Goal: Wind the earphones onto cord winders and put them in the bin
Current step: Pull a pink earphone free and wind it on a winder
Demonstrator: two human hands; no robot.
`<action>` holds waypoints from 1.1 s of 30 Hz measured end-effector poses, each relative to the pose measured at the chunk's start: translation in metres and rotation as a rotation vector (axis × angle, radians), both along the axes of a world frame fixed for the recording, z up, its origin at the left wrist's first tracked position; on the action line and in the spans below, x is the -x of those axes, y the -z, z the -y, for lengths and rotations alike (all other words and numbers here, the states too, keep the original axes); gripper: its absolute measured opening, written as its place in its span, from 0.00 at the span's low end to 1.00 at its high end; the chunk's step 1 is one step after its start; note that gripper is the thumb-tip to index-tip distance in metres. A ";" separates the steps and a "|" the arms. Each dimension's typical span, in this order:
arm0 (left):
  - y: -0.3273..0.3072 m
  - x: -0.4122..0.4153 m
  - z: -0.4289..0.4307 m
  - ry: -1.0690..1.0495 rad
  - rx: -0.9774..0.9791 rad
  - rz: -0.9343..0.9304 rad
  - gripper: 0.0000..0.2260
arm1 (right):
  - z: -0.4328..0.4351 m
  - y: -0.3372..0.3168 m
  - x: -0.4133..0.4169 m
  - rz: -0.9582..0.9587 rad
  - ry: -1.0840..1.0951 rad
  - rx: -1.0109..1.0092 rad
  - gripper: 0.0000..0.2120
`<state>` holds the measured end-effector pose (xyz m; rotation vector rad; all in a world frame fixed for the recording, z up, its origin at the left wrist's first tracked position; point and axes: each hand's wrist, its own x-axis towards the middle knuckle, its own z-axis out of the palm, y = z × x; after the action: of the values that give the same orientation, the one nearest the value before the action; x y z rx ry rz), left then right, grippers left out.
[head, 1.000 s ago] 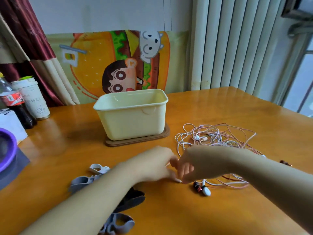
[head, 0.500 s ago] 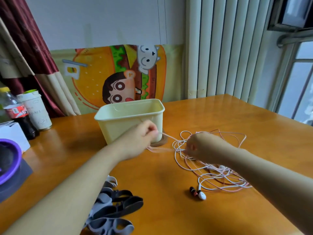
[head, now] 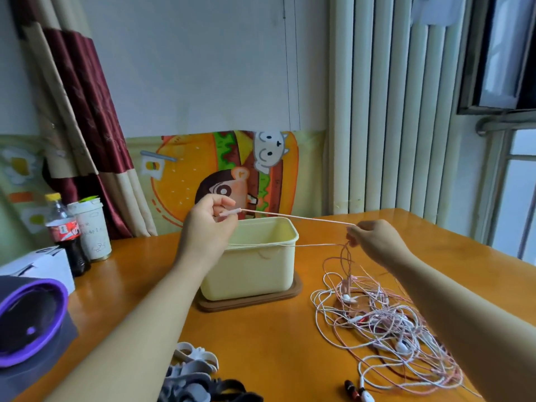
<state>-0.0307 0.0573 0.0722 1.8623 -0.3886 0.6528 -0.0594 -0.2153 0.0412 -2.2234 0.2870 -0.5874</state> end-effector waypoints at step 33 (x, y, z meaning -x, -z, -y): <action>-0.020 0.023 -0.027 0.507 -0.080 -0.527 0.30 | -0.107 -0.075 0.008 0.083 -0.585 -0.317 0.21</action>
<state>-0.0539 0.0838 0.0921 1.8259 -0.5116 -0.1981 -0.0672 -0.1083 0.1161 -1.8438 -0.2922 -0.2855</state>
